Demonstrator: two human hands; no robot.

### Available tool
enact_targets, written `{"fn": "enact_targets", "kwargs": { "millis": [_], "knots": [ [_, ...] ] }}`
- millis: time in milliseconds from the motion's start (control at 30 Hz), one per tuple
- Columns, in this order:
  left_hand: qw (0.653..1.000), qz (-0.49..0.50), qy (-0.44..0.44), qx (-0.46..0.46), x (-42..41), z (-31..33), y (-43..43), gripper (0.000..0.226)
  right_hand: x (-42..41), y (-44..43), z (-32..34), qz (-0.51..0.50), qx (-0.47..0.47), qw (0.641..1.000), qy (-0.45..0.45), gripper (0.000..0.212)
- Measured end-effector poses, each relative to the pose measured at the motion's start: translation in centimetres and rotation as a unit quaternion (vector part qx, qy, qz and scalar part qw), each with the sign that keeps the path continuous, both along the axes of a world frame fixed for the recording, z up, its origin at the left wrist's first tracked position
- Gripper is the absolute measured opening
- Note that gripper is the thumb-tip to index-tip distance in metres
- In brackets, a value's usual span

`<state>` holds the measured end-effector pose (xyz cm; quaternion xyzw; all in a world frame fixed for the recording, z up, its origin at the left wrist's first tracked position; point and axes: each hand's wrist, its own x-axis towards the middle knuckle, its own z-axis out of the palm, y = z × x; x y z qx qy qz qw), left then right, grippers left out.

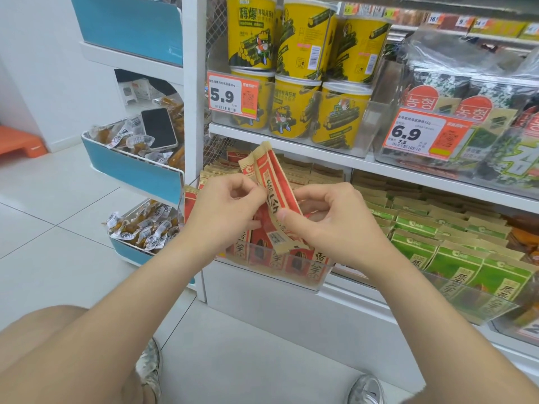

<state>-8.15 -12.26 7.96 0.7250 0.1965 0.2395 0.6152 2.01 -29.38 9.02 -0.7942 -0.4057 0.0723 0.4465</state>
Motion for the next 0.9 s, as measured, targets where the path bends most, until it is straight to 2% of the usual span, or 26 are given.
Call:
{"fn": "enact_targets", "kwargs": {
  "millis": [67,200,367,600,900],
  "knots": [
    [0.999,0.028,-0.017,0.032,0.0,-0.1,0.1,0.022,0.1,0.0,-0.1,0.001,-0.018,1.000,0.009,0.014],
    [0.995,0.003,-0.017,0.099,-0.1,-0.3,0.2,0.017,-0.1,0.3,0.1,-0.028,0.073,0.992,0.102,0.016],
    [0.994,-0.096,-0.014,-0.042,-0.2,-0.1,0.0,0.018,-0.5,0.4,0.7,-0.042,0.157,0.960,0.228,0.021],
    [0.987,-0.082,-0.043,-0.131,-0.4,0.1,0.7,0.020,-0.5,0.2,1.2,0.002,0.133,0.941,0.310,0.041],
    [0.958,-0.072,-0.058,-0.272,-0.2,0.5,0.8,0.023,-0.6,0.5,1.0,0.023,0.191,0.909,0.369,0.043]
  ]
}}
